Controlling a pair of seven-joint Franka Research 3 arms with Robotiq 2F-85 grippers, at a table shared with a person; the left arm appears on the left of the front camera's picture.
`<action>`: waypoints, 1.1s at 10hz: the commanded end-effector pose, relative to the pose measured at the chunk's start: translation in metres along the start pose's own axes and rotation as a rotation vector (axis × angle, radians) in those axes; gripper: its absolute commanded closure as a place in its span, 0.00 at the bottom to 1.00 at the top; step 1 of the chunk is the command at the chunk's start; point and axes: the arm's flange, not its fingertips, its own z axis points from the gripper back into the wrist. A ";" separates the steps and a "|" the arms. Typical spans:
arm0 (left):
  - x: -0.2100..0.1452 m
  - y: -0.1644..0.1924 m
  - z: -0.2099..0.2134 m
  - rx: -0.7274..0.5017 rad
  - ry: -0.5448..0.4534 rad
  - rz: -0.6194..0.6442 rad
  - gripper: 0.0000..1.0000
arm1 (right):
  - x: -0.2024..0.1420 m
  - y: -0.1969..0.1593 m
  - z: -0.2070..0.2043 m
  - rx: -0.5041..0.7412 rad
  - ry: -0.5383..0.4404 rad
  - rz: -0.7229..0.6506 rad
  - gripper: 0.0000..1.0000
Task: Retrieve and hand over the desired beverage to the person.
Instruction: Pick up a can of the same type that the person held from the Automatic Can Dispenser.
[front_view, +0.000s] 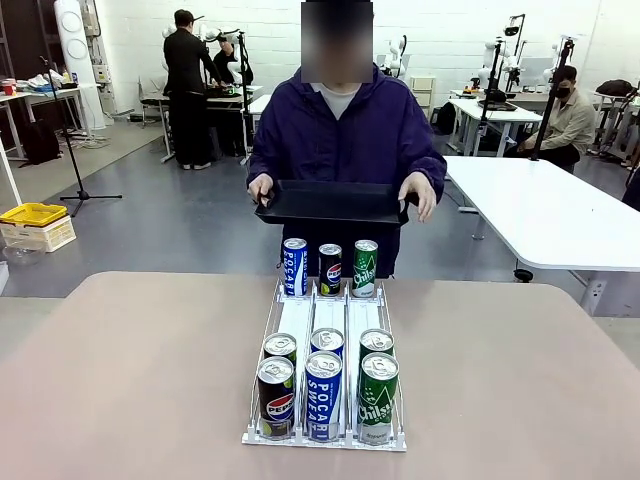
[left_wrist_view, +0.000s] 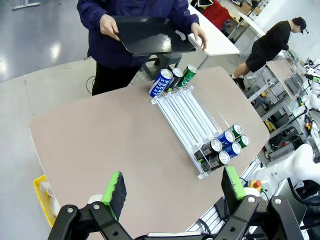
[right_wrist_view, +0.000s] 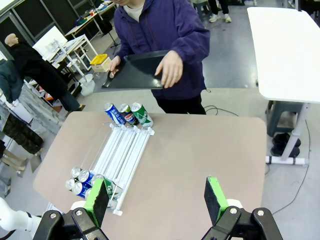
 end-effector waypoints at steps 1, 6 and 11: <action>0.001 0.001 0.001 -0.013 -0.008 -0.020 0.00 | 0.002 -0.002 -0.002 0.014 -0.010 0.001 0.00; 0.001 0.001 0.001 -0.013 -0.008 -0.020 0.00 | 0.002 -0.002 -0.002 0.014 -0.010 0.001 0.00; 0.001 0.001 0.001 -0.013 -0.008 -0.020 0.00 | 0.002 -0.002 -0.002 0.014 -0.010 0.001 0.00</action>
